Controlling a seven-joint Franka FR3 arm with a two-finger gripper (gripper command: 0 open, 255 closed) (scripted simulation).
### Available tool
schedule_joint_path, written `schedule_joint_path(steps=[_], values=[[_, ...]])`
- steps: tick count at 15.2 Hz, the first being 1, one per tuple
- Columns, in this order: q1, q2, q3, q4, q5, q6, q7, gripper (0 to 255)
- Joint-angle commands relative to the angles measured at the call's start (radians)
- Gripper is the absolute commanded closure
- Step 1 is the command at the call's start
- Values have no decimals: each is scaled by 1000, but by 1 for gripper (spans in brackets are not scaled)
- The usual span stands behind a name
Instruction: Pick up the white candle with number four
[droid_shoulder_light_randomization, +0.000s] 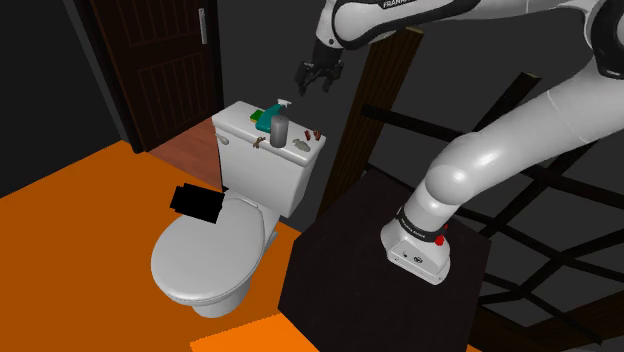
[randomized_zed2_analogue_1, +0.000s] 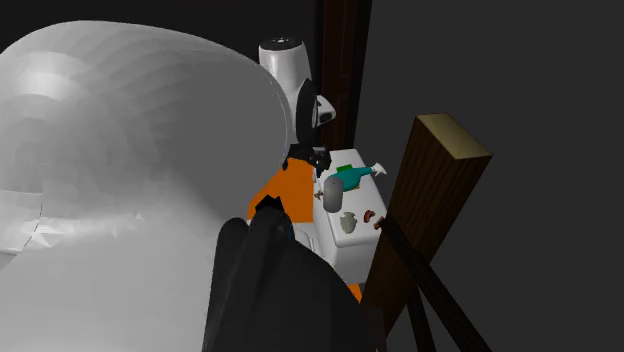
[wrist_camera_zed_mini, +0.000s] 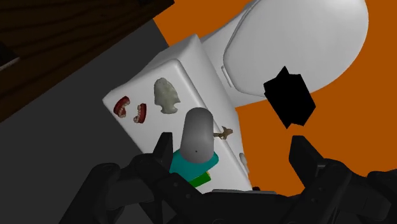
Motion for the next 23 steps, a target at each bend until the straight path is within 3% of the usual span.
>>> schedule_joint_path(steps=[1,12,23], values=[[-10,68,4,10,-4,62,27,0],[-62,489,-13,150,-47,350,155,0],[-79,880,-54,407,-46,492,239,0]])
